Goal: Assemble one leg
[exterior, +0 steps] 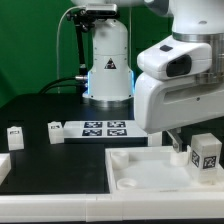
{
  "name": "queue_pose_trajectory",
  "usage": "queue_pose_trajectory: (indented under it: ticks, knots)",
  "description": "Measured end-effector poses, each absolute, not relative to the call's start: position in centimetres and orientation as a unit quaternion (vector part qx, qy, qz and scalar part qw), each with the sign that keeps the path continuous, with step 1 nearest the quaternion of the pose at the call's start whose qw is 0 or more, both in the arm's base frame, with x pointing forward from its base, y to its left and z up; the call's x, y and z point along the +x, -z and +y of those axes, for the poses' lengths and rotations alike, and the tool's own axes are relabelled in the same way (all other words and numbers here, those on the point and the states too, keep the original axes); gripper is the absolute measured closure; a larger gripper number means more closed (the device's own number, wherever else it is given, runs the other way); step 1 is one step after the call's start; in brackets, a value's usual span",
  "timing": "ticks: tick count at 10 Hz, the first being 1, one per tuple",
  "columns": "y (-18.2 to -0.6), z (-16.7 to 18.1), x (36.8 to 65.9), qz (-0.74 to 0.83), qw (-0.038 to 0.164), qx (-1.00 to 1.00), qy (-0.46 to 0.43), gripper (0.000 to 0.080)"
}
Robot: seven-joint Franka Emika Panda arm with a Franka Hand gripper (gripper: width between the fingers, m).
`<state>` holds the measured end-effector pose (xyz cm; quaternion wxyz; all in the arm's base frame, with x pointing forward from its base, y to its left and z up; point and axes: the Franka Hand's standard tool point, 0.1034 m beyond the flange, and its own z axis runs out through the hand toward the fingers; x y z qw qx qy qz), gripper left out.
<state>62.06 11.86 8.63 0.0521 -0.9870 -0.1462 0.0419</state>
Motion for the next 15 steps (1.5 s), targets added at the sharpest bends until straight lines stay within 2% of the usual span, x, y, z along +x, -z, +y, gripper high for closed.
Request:
queue_pose_trajectory:
  ticks: [6, 7, 8, 9, 10, 15]
  knots:
    - [-8.26, 12.05, 62.27, -0.115, 0.051, -0.991, -0.038, 0.0151]
    - [-8.28, 12.18, 62.27, -0.116, 0.051, -0.991, -0.037, 0.0287]
    - [-8.28, 12.27, 62.25, -0.117, 0.051, -0.991, -0.037, 0.0287]
    - [-8.28, 12.23, 62.26, -0.117, 0.051, -0.991, -0.037, 0.0425]
    - [-8.27, 12.10, 62.28, -0.116, 0.051, -0.991, -0.037, 0.0498]
    - [-8.25, 11.98, 62.29, -0.066, 0.049, -0.996, -0.040, 0.0499]
